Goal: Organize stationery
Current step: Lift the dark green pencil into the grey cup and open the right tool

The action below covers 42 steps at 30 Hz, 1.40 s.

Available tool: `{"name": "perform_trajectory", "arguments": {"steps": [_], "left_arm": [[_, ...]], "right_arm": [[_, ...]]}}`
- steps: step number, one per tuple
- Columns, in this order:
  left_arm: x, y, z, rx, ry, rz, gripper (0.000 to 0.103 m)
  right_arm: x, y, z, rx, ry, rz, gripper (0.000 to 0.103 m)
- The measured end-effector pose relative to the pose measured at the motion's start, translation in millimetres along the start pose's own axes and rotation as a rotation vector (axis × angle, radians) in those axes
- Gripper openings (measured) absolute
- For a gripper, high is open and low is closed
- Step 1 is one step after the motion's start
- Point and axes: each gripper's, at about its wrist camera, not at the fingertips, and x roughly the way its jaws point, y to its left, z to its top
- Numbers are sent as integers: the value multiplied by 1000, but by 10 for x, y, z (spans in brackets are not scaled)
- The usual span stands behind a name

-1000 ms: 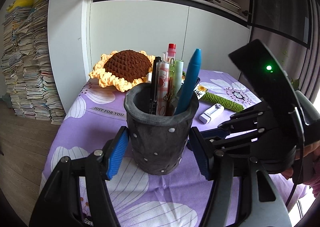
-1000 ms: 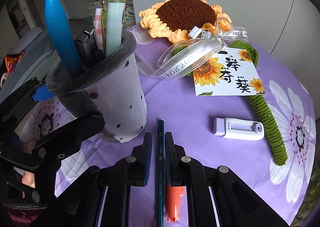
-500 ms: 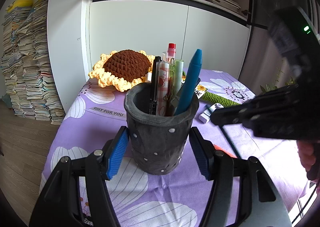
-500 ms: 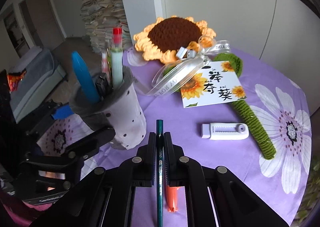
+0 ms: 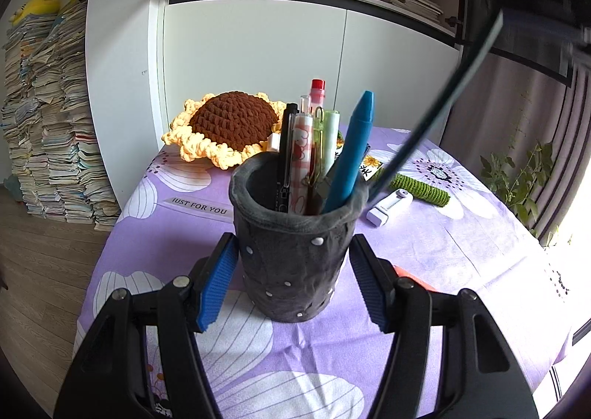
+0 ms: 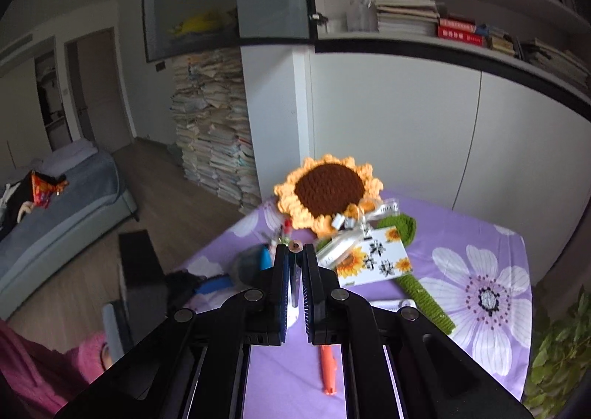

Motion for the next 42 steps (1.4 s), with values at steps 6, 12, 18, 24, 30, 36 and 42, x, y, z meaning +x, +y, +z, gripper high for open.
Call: {"name": "perform_trajectory", "arguments": {"steps": [6, 12, 18, 24, 30, 36, 42], "left_arm": [[5, -6, 0, 4, 0, -2, 62], [12, -8, -3, 7, 1, -4, 62], [13, -10, -2, 8, 1, -4, 62], [14, -21, -2, 11, 2, -5, 62], [16, -40, -4, 11, 3, -6, 62], [17, -46, -3, 12, 3, -6, 62], [17, -48, -3, 12, 4, -6, 62]], "right_arm": [[-209, 165, 289, -38, -113, 27, 8], [-119, 246, 445, -34, -131, 63, 8], [73, 225, 450, -23, -117, 92, 8], [208, 160, 353, -3, -128, 99, 8], [233, 179, 302, -12, -141, 109, 8], [290, 173, 166, -12, -112, 101, 8], [384, 173, 71, -26, -39, 94, 8]]}}
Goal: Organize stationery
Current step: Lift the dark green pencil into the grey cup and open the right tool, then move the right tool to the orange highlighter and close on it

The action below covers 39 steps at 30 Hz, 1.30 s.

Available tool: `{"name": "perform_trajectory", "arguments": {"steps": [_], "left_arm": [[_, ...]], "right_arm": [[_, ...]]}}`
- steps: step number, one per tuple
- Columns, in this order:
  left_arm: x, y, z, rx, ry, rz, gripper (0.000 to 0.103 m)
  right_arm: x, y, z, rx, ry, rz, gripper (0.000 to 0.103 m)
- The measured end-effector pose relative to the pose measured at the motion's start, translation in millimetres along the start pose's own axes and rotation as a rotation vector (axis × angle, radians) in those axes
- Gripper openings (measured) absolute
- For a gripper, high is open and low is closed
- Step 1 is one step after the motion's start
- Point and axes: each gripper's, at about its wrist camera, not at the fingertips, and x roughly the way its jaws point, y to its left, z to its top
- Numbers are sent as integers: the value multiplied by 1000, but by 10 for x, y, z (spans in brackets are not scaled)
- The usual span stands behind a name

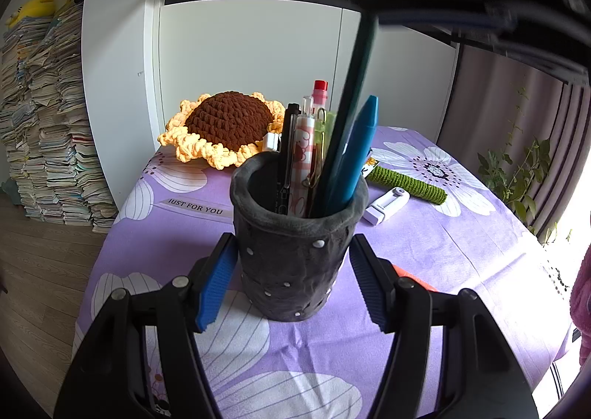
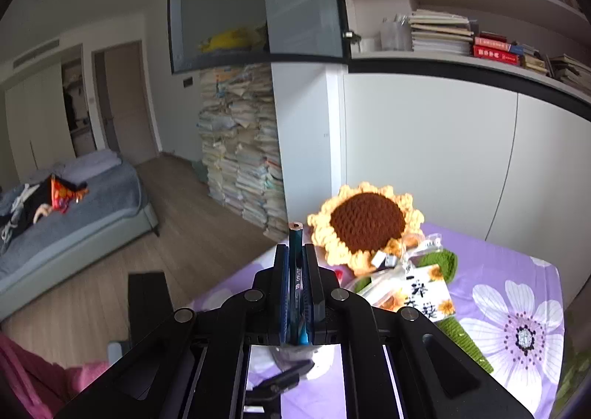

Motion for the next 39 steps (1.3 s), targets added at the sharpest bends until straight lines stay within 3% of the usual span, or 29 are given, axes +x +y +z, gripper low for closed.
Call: {"name": "perform_trajectory", "arguments": {"steps": [6, 12, 14, 16, 20, 23, 37, 39], "left_arm": [[0, -1, 1, 0, 0, 0, 62], [1, -2, 1, 1, 0, 1, 62], [0, -2, 1, 0, 0, 1, 62], [1, -2, 1, 0, 0, 0, 62], [1, -3, 1, 0, 0, 0, 62], [1, -3, 1, 0, 0, 0, 62], [1, -4, 2, 1, 0, 0, 62], [1, -4, 2, 1, 0, 0, 62]], "right_arm": [[117, -29, -220, 12, 104, 4, 8], [-101, -188, -342, 59, 114, -43, 11], [-129, -284, -385, 83, 147, -71, 27], [-78, -387, -482, 109, 225, -111, 36], [216, -501, -797, 130, 429, -152, 36], [405, -527, -979, 134, 500, -137, 36], [777, -631, -1155, 131, 595, -149, 36], [804, -649, -1165, 128, 602, -159, 17]]}}
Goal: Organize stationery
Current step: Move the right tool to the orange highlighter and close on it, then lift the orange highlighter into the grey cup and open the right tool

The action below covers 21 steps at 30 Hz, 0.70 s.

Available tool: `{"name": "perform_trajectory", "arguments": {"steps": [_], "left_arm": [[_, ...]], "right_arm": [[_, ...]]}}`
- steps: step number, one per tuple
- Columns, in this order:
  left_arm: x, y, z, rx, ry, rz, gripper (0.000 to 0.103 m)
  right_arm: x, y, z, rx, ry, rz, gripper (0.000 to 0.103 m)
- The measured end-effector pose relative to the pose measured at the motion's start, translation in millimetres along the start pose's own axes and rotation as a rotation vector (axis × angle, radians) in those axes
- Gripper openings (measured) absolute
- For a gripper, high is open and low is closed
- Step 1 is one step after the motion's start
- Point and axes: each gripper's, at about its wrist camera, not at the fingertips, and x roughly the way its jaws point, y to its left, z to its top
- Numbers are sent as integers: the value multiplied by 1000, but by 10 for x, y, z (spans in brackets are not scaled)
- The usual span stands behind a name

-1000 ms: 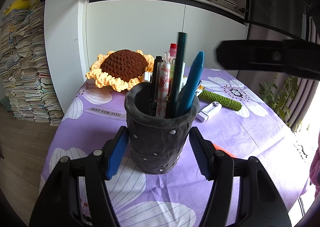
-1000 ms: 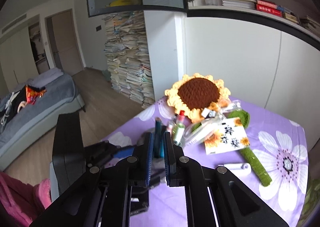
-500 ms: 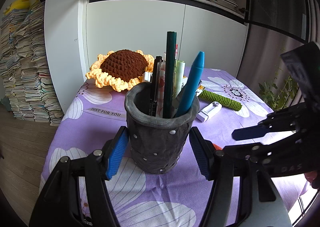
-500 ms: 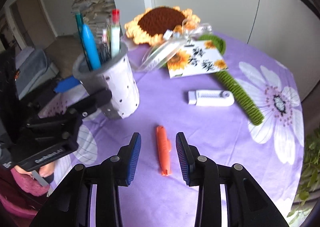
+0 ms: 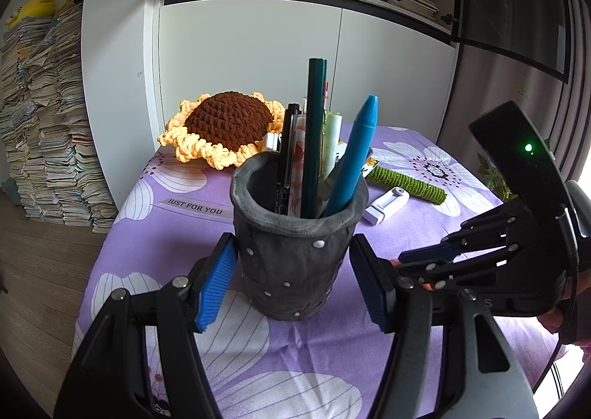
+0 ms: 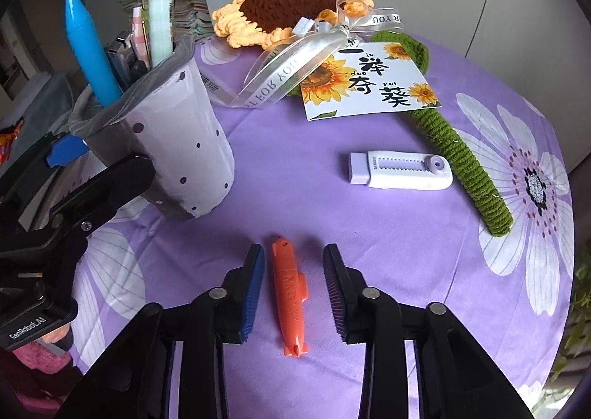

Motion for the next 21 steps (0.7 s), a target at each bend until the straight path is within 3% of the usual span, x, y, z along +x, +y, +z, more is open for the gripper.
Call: {"name": "perform_trajectory", "arguments": {"steps": [4, 8, 14, 17, 21], "left_arm": [[0, -1, 0, 0, 0, 0, 62], [0, -1, 0, 0, 0, 0, 62], [1, -2, 0, 0, 0, 0, 62], [0, -1, 0, 0, 0, 0, 62], [0, -1, 0, 0, 0, 0, 62]], "right_arm": [[8, 7, 8, -7, -3, 14, 14], [-198, -46, 21, 39, -73, 46, 14], [-943, -40, 89, 69, -303, 143, 14], [-1315, 19, 123, 68, -437, 237, 14], [-1473, 202, 316, 31, -549, 321, 14]]}}
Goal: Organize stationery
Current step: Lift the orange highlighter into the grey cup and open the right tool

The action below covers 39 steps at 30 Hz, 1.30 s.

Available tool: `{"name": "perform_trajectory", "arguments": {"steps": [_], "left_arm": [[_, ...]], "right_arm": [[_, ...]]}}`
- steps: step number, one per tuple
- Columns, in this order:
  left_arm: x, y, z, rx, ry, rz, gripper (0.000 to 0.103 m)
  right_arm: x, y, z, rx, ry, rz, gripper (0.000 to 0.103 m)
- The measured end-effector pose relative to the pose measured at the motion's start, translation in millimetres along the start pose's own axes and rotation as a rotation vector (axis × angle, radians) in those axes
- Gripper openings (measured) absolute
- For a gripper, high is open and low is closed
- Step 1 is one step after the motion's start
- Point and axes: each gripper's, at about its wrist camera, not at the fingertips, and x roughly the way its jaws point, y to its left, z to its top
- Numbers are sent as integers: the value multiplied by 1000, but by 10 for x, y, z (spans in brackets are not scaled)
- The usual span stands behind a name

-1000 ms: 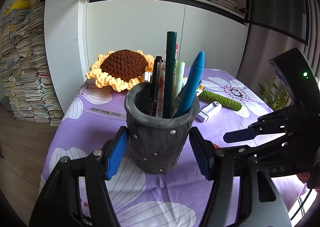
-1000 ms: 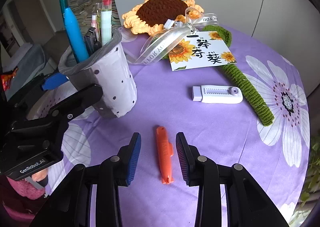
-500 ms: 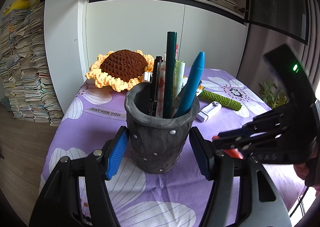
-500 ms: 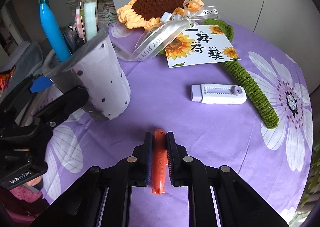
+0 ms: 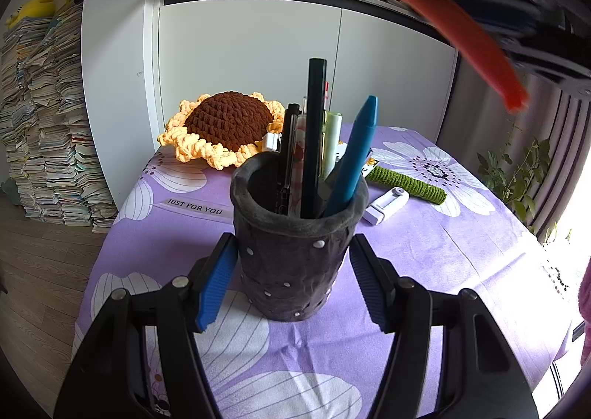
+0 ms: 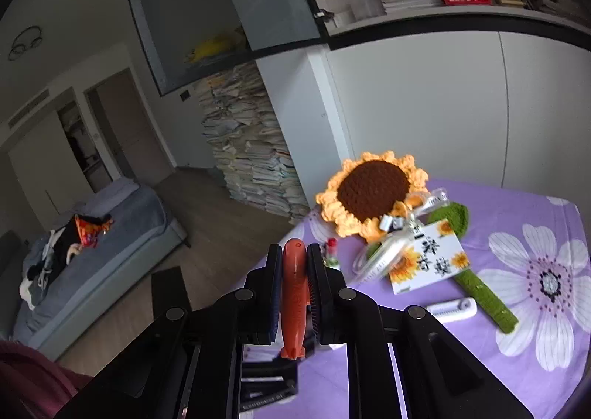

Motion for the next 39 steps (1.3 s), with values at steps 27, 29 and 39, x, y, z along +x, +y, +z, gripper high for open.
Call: {"name": "perform_trajectory", "arguments": {"steps": [27, 29, 39], "left_arm": [[0, -2, 1, 0, 0, 0, 62], [0, -2, 1, 1, 0, 0, 63], [0, -6, 1, 2, 0, 0, 63]], "right_arm": [[582, -171, -236, -4, -132, 30, 14], [571, -180, -252, 0, -142, 38, 14], [415, -129, -303, -50, -127, -7, 14]]}}
